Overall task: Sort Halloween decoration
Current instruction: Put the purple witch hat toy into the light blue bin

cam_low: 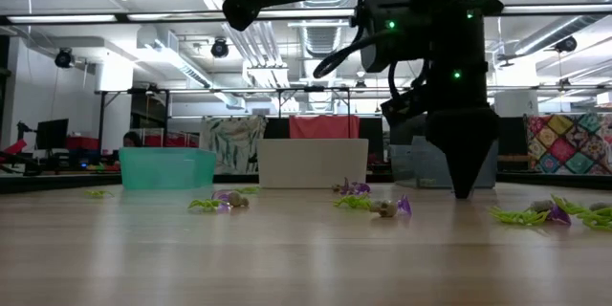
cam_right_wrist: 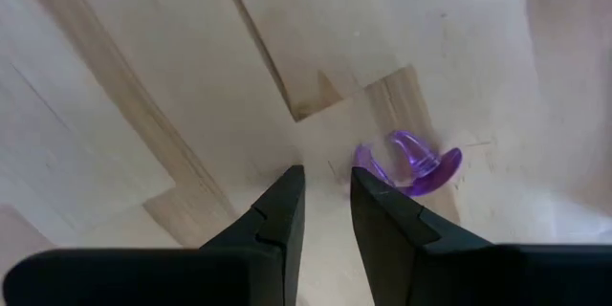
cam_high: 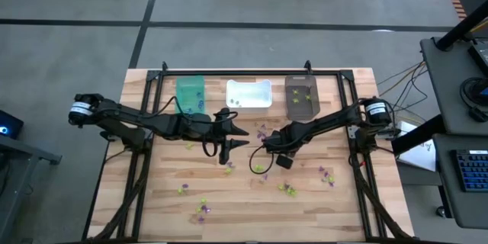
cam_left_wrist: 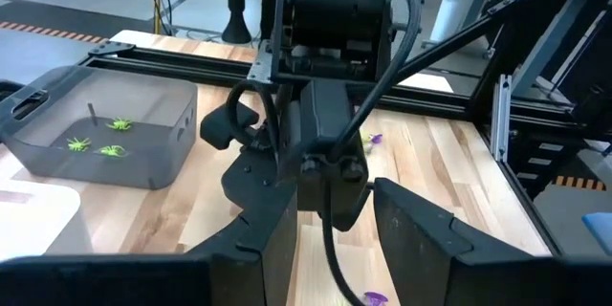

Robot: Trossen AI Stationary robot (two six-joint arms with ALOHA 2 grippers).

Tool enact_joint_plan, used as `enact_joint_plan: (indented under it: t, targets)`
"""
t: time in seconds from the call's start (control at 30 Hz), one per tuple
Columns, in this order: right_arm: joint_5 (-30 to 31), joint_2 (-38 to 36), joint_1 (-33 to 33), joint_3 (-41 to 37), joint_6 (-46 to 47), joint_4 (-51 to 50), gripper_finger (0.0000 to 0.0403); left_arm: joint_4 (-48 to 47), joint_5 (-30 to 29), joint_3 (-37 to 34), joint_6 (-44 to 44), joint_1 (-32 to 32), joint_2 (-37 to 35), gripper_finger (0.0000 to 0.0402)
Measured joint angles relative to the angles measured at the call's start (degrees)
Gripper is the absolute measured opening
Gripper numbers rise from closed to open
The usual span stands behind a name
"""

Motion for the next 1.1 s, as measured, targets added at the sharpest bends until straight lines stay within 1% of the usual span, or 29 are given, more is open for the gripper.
enact_joint_plan:
  t: [0.2,0.3,0.43,0.6,0.87,1.1]
  targets:
    - [0.08,1.07,0.02,-0.06,-2.11,0.33,0.0074,0.09,0.01,0.0,0.0,0.0,0.02,0.0123]
    - [-0.11,1.01,0.03,-0.1,-3.05,0.5,0.0056,0.09,-0.01,0.0,-0.19,0.0,0.03,0.0123]
    - [-0.53,0.79,0.04,-0.21,-4.33,0.66,0.0018,0.09,-0.01,0.0,-0.19,0.0,0.04,0.0123]
    - [-0.8,-0.21,0.04,-0.36,-6.54,0.59,0.0009,0.1,-0.01,0.0,-0.17,-0.01,0.04,0.0123]
    - [-0.53,-7.25,0.0,-1.29,-8.78,0.81,0.0008,2.73,-0.01,-0.02,0.52,-0.7,0.04,0.0123]
    - [-0.53,-15.24,0.02,-5.67,-9.51,7.0,0.0008,2.71,-0.03,-0.02,0.68,-1.35,0.04,0.0123]
